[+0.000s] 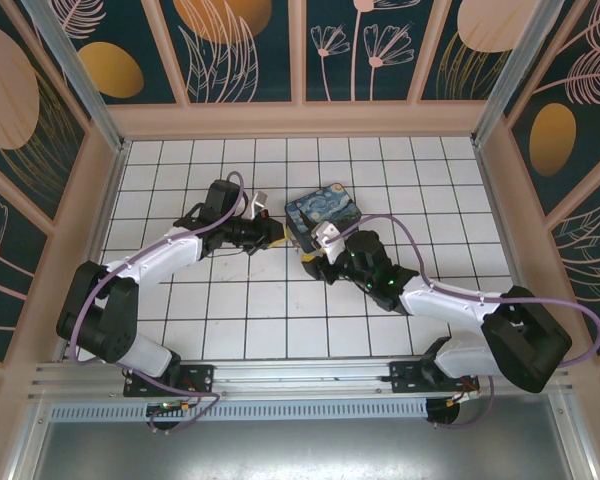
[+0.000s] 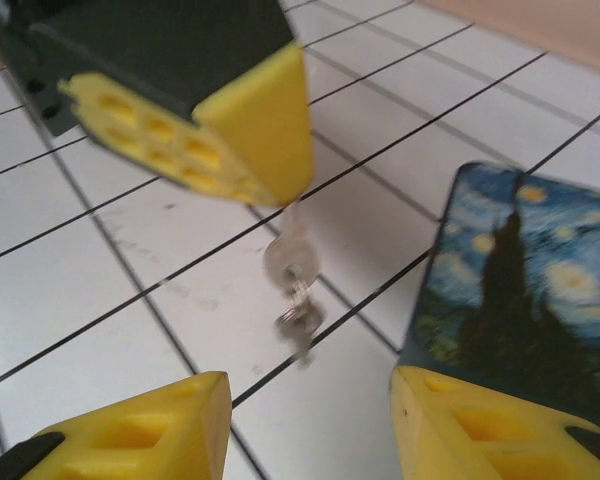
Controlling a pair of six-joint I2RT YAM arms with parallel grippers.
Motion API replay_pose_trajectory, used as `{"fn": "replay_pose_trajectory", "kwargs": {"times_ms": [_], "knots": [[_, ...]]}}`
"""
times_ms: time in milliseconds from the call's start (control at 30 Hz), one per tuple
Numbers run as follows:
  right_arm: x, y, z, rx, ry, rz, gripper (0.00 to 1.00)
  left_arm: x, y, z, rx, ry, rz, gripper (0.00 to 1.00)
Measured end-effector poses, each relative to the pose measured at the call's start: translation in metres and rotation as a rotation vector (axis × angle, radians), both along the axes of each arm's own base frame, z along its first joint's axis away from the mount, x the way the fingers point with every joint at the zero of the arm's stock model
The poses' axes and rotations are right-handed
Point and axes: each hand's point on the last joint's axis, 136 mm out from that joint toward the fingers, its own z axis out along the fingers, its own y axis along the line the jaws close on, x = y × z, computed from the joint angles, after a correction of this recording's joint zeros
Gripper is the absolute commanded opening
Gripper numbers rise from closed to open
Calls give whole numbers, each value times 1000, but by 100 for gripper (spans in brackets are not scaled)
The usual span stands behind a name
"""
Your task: Unlock a padlock with a key
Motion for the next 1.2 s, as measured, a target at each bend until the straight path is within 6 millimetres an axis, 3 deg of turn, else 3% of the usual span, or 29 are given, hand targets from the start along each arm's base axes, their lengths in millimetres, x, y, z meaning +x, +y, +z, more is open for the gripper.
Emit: {"fn": "replay_pose_trajectory", "kwargs": {"times_ms": [167,433,867,1067,1200], "knots": [[4,4,9,-9,-83,-22,46,0,0,0,-2,14,12,0],[11,11,-5,-57,-89,-26,46,1,0,0,-6,24,19,0],[22,28,4,-50,-123,-11,48,-1,1,1,-15,26,27,0],[22,29,-4,-69,-116,-7,43,-1,1,2,-19,27,30,0],[22,31,-8,-74,-114,-4,33,-1,1,2,-21,26,31,0]]}}
